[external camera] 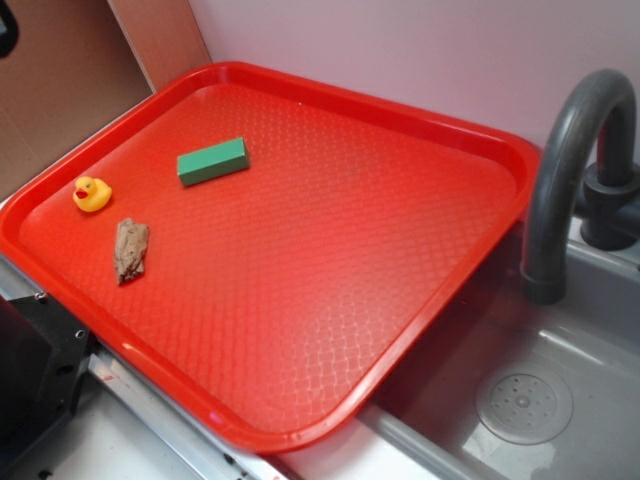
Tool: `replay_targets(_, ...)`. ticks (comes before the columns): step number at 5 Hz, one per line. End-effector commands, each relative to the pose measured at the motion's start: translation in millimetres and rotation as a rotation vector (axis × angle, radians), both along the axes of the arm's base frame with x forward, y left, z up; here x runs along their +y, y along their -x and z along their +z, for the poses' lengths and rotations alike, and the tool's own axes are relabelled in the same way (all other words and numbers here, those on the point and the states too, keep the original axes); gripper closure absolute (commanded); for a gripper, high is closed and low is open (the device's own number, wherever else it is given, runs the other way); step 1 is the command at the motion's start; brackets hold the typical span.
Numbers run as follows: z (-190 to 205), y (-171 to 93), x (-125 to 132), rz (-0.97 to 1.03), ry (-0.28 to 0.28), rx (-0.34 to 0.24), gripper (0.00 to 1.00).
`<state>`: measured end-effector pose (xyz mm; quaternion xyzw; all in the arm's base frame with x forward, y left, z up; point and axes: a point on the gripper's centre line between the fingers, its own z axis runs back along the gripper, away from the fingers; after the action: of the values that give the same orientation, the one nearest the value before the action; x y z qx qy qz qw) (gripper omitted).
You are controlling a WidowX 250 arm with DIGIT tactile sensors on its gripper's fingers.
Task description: Grab the yellow duck.
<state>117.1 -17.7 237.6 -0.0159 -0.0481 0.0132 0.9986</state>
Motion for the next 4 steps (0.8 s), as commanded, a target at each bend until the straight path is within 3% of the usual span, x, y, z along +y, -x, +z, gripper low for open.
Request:
replay_targets(1, 0, 0, 0, 0.0, 0.0, 0.0, 0.0)
replay_targets(2, -15, -4, 46, 0.193, 0.031, -0.077, 0.0)
replay_targets(3, -42, -13, 88, 0.251, 0.021, -0.078, 0.0)
replay_targets(4, -66, -21, 114, 0.241, -0.025, -0.122, 0.0)
